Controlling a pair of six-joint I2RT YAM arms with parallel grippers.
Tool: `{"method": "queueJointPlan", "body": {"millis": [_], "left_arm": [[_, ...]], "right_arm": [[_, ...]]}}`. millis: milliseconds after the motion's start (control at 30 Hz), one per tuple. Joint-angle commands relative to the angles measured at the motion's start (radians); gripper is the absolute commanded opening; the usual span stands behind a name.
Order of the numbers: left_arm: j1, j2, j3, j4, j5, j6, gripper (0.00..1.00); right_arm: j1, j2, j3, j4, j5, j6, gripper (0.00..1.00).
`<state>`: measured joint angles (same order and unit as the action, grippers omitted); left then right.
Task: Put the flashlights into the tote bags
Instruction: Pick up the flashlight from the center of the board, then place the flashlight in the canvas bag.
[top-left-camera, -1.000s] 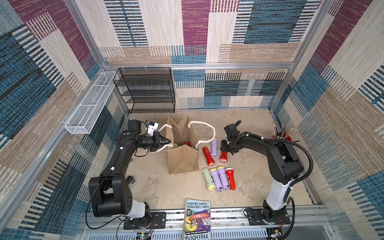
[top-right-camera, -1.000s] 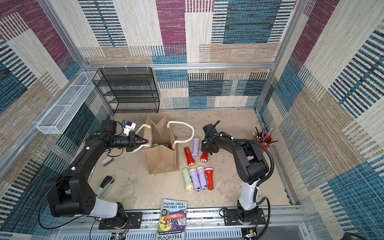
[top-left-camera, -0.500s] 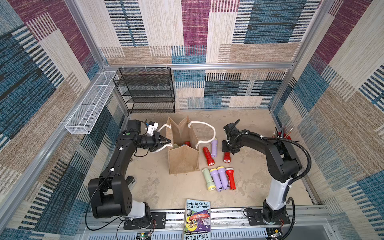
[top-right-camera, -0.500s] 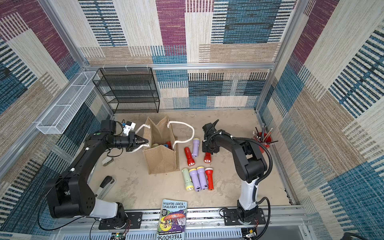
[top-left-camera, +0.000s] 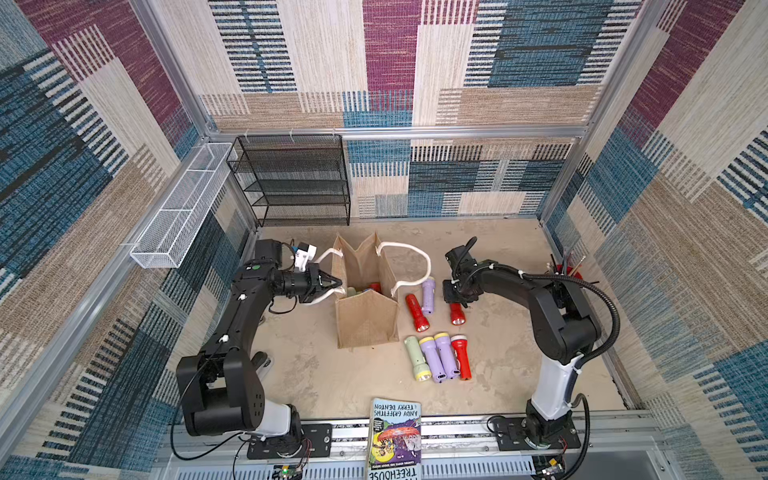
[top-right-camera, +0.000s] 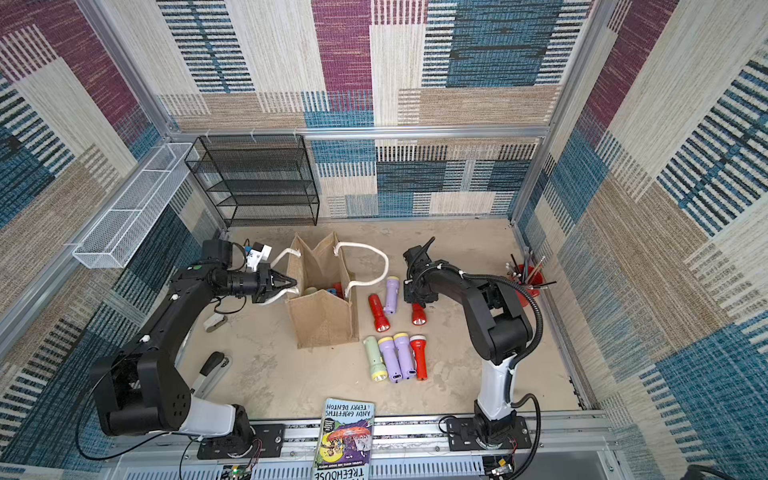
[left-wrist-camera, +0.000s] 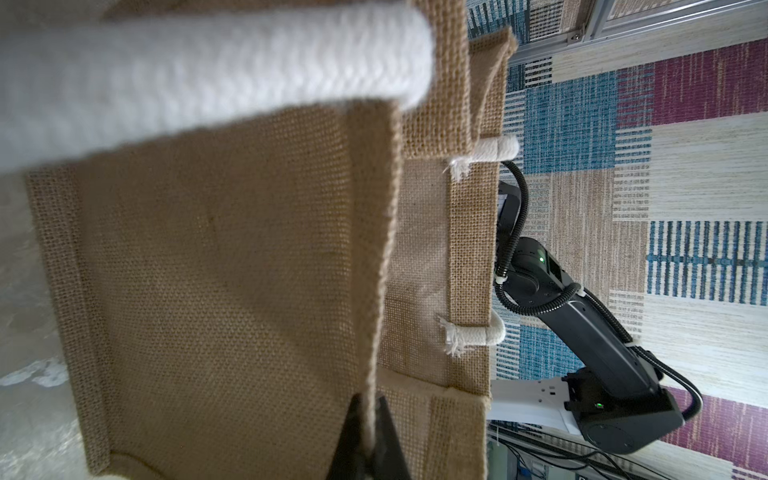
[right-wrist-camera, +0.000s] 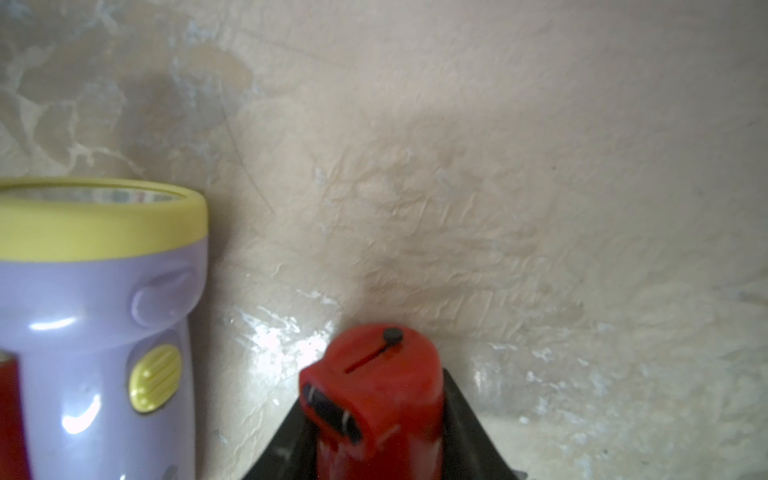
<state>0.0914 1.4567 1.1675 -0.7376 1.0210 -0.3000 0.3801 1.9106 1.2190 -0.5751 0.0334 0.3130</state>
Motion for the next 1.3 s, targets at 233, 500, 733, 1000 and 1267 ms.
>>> {"method": "queueJointPlan", "body": {"millis": [233,500,733,1000,1267], "left_arm": [[0.002,-0.007,0.008,-0.008,0.002,0.015,0.0],[0.001,-0.015,0.006,-0.001,0.009,0.011,0.0],[0.002,-0.026,0.004,0.004,0.02,0.006,0.0],[0.001,-0.035,0.001,0.009,0.027,0.007,0.0],[0.002,-0.034,0.0,0.012,0.028,0.007,0.0]], "right_arm": [[-0.001,-0.175,0.139,-0.237,-0.068,-0.012,0.34],[0.053,-0.272,0.479,-0.285,-0.203,0.006,0.33],[0.204,-0.153,0.844,-0.188,-0.247,-0.005,0.33],[0.327,0.144,1.11,-0.153,-0.391,-0.048,0.33],[0.424,0.22,1.016,-0.097,-0.399,-0.126,0.32]]}}
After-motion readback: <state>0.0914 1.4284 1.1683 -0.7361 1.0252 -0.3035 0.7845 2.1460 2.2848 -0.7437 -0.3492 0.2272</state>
